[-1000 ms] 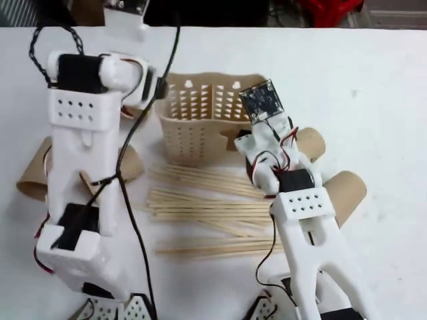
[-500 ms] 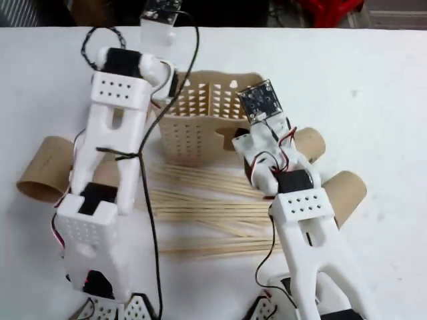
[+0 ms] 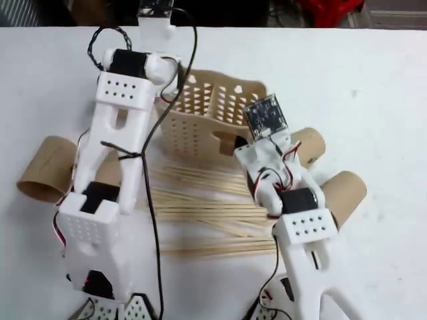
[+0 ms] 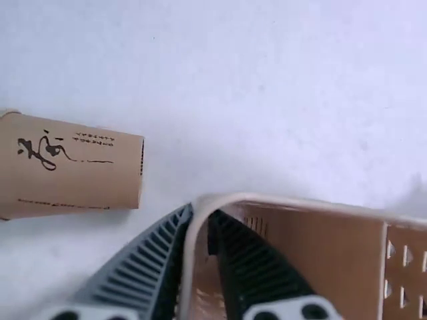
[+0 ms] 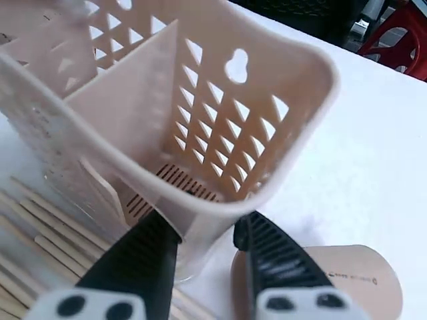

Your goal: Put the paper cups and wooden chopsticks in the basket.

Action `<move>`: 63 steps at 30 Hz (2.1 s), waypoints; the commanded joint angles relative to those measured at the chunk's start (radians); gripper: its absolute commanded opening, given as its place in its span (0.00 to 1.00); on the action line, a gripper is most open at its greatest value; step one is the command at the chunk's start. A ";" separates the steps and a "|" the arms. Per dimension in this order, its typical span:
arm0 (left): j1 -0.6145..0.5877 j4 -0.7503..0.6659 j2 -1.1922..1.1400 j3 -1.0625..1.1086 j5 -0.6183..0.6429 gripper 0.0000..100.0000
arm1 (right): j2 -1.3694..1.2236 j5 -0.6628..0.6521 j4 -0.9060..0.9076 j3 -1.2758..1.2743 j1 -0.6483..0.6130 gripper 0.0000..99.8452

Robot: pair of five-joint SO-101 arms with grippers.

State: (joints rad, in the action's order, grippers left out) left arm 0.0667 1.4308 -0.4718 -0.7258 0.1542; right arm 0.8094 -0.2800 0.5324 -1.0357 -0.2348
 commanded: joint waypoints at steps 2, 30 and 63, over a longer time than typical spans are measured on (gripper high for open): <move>-0.021 -0.071 0.004 -0.015 0.106 0.02 | 0.128 -0.008 0.038 -0.064 -0.002 0.06; -0.028 -0.170 -0.061 -0.017 0.311 0.02 | 0.516 -0.008 -0.272 -0.471 -0.119 0.32; 0.002 0.359 -0.127 -0.414 0.112 0.02 | -0.077 -0.018 0.544 0.377 0.193 0.20</move>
State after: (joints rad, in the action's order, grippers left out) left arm 0.0560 1.7791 -0.6989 -1.1937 0.2754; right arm 0.7864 -0.2877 1.0464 -0.7564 -0.0552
